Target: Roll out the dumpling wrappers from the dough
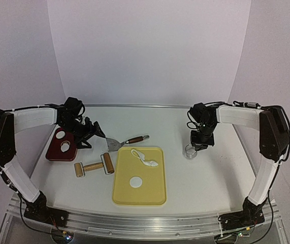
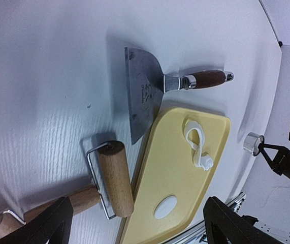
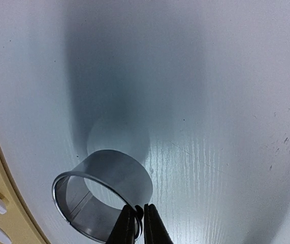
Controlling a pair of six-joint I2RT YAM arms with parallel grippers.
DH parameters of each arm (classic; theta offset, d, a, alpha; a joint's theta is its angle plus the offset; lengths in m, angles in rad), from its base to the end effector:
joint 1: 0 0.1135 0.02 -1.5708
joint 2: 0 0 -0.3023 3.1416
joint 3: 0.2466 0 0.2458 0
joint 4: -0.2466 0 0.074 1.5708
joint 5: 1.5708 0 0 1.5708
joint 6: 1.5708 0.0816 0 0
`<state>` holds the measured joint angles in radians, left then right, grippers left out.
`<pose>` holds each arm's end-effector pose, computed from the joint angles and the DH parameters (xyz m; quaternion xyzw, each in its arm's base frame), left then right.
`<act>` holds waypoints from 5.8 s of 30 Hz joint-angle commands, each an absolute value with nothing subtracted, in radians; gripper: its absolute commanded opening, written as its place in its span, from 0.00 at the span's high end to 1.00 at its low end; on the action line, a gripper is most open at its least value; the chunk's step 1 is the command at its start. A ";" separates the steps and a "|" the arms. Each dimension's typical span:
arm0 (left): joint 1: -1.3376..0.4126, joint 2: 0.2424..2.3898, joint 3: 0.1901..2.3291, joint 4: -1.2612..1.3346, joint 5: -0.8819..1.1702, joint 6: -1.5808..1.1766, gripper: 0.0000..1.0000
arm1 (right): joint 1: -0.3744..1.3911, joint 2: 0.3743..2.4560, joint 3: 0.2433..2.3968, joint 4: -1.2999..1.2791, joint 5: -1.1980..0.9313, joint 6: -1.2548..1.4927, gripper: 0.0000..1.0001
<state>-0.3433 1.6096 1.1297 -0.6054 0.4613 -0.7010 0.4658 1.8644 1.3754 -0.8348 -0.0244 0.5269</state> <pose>0.3075 -0.1485 0.2287 -0.1140 0.9397 -0.3091 0.0921 0.3423 0.1743 0.1930 0.0288 0.9919 0.0693 0.1025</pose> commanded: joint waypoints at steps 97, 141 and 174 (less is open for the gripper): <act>-0.473 1.441 0.985 -0.306 0.795 -0.603 0.23 | 0.638 1.627 1.254 -0.235 -0.824 0.826 1.00; -0.771 1.765 0.905 -0.459 0.424 -0.565 0.96 | 0.689 1.682 1.014 -0.575 -0.500 0.737 1.00; -0.798 1.833 0.954 -0.482 0.474 -0.577 1.00 | 0.782 1.966 1.054 -0.266 -0.695 0.740 1.00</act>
